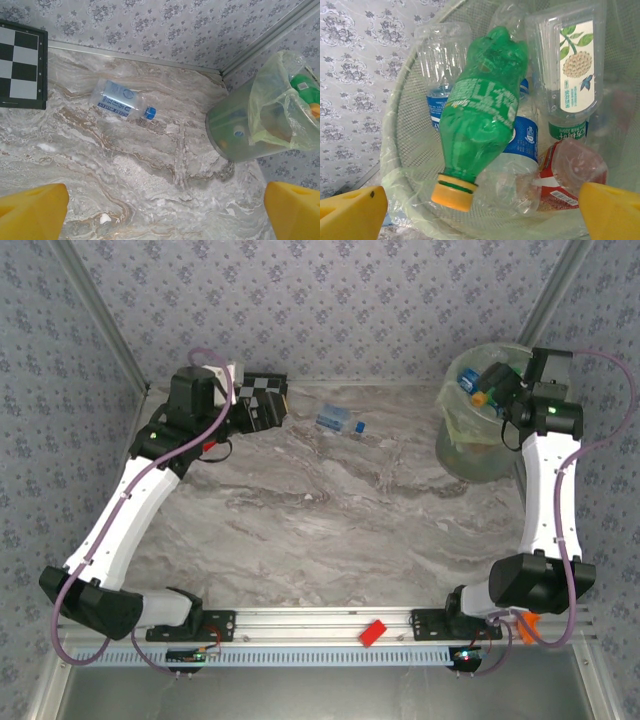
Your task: Put the plastic bottles in the bin
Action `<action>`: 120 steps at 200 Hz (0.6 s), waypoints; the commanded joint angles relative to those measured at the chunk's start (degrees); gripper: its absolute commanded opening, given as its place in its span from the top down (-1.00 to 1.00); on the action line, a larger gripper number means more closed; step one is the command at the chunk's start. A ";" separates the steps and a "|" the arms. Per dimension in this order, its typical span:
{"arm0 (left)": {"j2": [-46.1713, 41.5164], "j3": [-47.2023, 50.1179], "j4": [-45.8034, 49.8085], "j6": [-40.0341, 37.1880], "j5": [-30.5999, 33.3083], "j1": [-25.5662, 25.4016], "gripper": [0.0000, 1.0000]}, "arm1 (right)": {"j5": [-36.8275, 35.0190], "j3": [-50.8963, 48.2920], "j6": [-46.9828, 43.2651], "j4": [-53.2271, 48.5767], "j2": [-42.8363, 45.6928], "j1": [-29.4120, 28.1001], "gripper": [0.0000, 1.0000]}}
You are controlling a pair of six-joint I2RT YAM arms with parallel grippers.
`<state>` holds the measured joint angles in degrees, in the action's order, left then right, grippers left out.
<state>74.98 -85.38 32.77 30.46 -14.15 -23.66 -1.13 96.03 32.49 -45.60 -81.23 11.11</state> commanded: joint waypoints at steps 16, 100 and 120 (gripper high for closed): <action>-1.50 0.48 -0.35 -0.40 0.03 -0.33 -0.99 | 1.00 3.61 -3.99 -0.96 0.38 0.12 -0.99; 0.23 2.80 0.72 -0.31 1.20 -0.50 -0.99 | 8.01 6.22 -8.74 3.43 -3.00 -6.58 -0.99; 2.24 3.08 2.17 -0.23 3.70 -0.52 -0.99 | 6.74 6.62 -11.14 3.46 -4.08 -11.38 -0.99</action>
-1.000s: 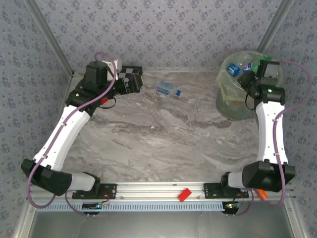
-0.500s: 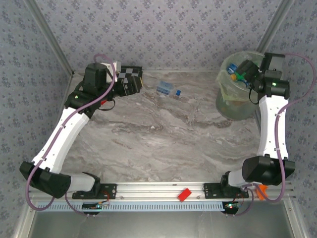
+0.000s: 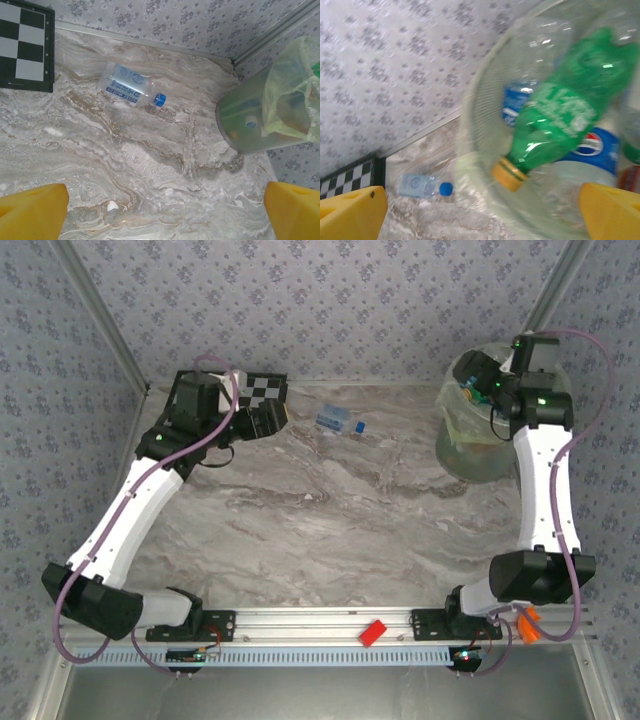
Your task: Put the plastic bottles in the bin
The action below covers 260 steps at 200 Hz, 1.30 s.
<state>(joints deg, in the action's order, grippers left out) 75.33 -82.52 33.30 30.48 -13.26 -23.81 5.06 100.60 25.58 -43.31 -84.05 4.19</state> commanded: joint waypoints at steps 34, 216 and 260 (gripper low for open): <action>4.34 0.50 6.98 1.26 12.64 -0.35 -0.99 | -4.35 2.49 -9.94 2.23 -5.22 -14.77 -0.99; -5.69 4.17 17.32 7.57 20.03 2.81 -1.00 | -5.45 18.24 -33.69 10.45 -45.46 -28.17 -0.99; -6.77 3.51 18.72 7.76 19.59 2.72 -0.99 | -3.90 20.54 -34.56 15.39 -51.48 -27.84 -0.99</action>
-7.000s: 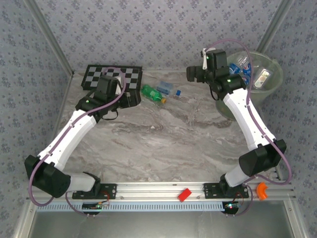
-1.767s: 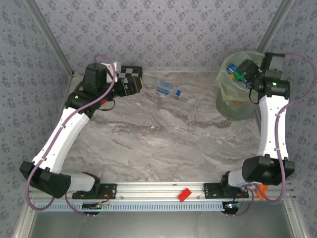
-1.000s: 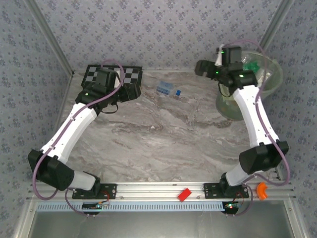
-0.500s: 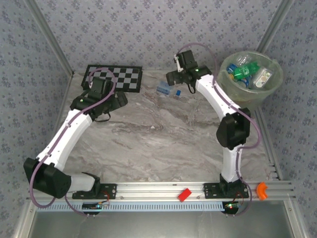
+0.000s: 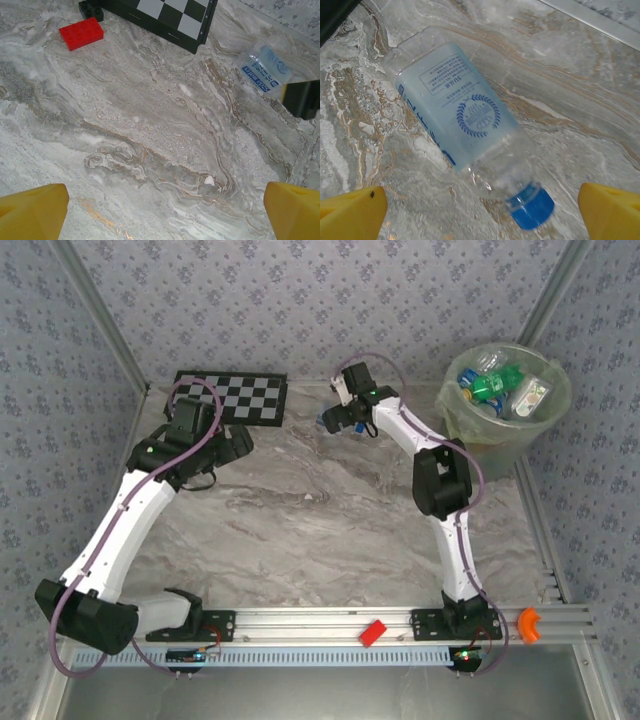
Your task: Put the plastic bottles in the bin
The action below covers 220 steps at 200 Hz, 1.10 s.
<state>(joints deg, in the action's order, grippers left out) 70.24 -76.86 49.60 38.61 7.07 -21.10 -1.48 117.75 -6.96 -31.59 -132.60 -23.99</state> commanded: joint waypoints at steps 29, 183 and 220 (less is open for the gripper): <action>-1.82 -2.96 3.35 -0.28 -0.71 0.01 -1.00 | 3.88 8.90 -3.72 2.92 -8.38 0.17 -0.99; -1.16 -4.26 4.54 0.84 0.42 0.01 -1.00 | 0.43 17.70 -7.42 -4.35 -16.19 -2.83 -0.35; -0.98 -4.22 4.49 0.28 -0.19 0.01 -1.00 | -1.11 13.82 -4.97 -3.43 -11.87 -3.11 -0.26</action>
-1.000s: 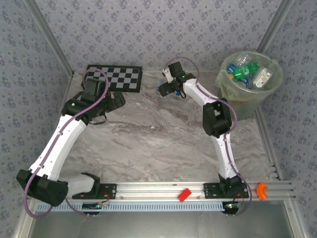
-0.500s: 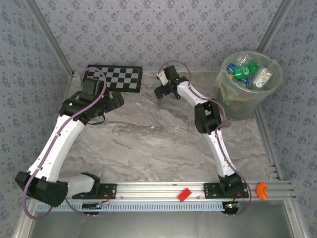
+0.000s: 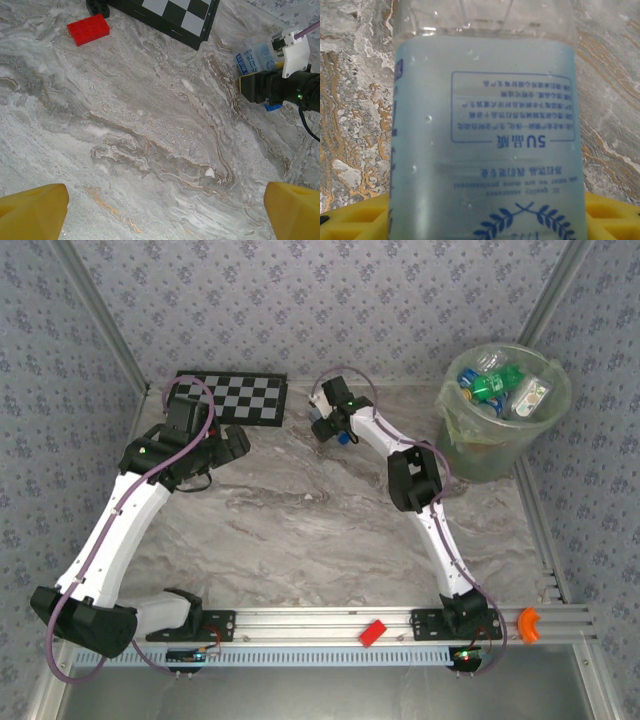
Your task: Put the plastic bottles in the bin
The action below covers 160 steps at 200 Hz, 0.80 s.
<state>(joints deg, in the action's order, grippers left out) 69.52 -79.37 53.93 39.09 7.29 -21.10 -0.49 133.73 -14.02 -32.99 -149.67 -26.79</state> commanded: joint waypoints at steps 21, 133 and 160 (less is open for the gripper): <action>-0.35 -1.35 -0.29 -0.58 -0.81 0.01 -0.99 | -2.43 -7.42 3.00 1.69 9.38 -0.62 -0.19; 1.99 -3.32 -5.75 -4.64 -5.93 -0.07 -1.00 | 1.65 -30.89 21.58 10.66 34.69 -1.31 -0.09; 3.33 -4.82 -8.14 -7.23 -8.75 -0.67 -0.99 | 0.57 -35.93 25.36 12.61 42.26 -1.05 -0.07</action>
<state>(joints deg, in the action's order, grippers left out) 71.96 -81.34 49.19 35.35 2.09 -21.17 0.47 100.90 5.21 -24.36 -114.63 -28.10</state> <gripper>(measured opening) 0.998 0.560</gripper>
